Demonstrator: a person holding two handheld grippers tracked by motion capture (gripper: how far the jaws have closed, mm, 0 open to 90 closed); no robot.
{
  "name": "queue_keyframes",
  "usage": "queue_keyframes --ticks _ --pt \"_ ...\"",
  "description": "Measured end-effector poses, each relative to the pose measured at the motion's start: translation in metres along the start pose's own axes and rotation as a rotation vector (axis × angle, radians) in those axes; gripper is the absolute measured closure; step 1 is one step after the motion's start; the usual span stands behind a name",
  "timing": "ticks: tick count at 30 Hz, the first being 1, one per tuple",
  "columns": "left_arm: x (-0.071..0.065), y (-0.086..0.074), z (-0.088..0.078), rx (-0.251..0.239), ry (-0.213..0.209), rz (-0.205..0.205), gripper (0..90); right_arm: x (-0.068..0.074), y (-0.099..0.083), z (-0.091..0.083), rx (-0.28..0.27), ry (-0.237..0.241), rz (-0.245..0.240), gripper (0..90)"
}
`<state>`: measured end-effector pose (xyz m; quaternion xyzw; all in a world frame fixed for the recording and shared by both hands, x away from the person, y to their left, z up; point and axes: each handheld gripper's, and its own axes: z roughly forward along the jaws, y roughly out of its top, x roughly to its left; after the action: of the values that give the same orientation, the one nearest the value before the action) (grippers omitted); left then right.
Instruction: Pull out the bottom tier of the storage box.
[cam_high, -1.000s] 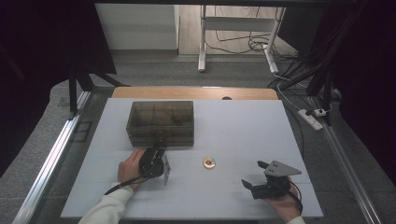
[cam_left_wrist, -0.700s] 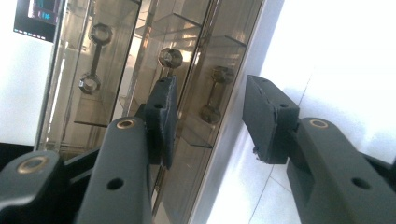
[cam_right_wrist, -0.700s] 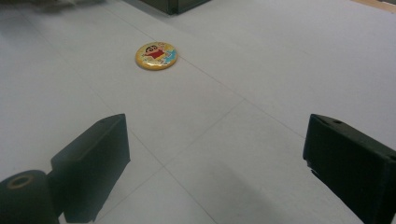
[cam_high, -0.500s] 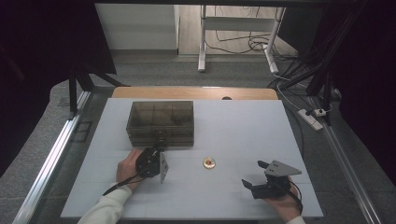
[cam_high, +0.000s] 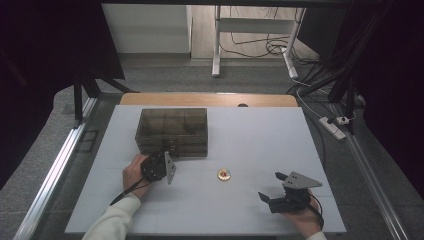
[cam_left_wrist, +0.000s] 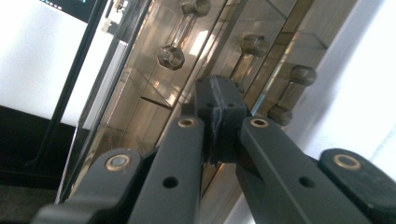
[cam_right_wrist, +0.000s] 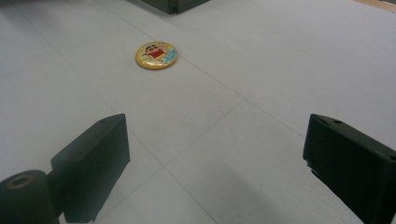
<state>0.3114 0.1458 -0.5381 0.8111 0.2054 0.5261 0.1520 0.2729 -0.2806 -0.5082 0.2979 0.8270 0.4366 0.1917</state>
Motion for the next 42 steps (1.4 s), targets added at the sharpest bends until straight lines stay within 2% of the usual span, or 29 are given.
queue_keyframes --ticks 2,10,13,18,21,24,26,27,28,29,37,38,39,42 --pt "0.000 0.000 0.001 -0.006 -0.001 -0.012 88.8 0.000 0.000 0.000 -0.001 0.000 0.001 7.5" --pt "0.000 0.001 0.003 0.008 0.003 -0.003 88.8 0.001 0.000 0.000 0.001 -0.001 0.001 7.5" --pt "0.000 0.000 0.000 0.001 -0.012 -0.019 88.8 0.001 0.000 0.000 0.001 -0.001 0.003 7.5" --pt "0.000 0.000 -0.010 -0.012 -0.039 -0.018 88.6 0.000 0.000 -0.001 0.003 0.002 0.004 7.5" --pt "0.001 0.000 -0.015 -0.045 -0.081 -0.090 82.4 0.000 0.000 -0.001 0.002 -0.002 0.004 7.5" --pt "0.006 0.000 -0.022 -0.042 -0.153 -0.140 68.4 -0.001 0.000 -0.002 0.000 -0.001 0.005 7.5" --pt "0.009 -0.001 -0.025 -0.041 -0.204 -0.188 62.4 -0.001 0.000 -0.001 -0.002 -0.005 0.007 7.5" --pt "0.012 -0.002 -0.027 -0.046 -0.251 -0.232 59.8 -0.001 0.000 -0.001 -0.002 -0.006 0.008 7.5" --pt "0.012 -0.002 -0.027 -0.046 -0.251 -0.232 56.3 -0.001 0.000 -0.001 -0.002 -0.006 0.008 7.5" --pt "0.013 -0.003 -0.029 -0.044 -0.279 -0.260 54.4 -0.001 0.001 -0.001 -0.004 -0.005 0.010 7.5" --pt "0.030 -0.014 -0.038 -0.068 -0.429 -0.482 47.0 -0.001 0.003 0.002 -0.003 0.006 0.007 7.5" --pt "0.033 -0.017 -0.039 -0.058 -0.467 -0.528 43.8 -0.001 0.004 0.004 -0.006 0.008 0.007 7.5" --pt "0.033 -0.017 -0.039 -0.058 -0.467 -0.528 42.7 -0.001 0.004 0.004 -0.006 0.008 0.007 7.5" --pt "0.035 -0.022 -0.042 -0.059 -0.494 -0.568 42.5 -0.001 0.005 0.005 -0.003 0.008 0.007 7.5"
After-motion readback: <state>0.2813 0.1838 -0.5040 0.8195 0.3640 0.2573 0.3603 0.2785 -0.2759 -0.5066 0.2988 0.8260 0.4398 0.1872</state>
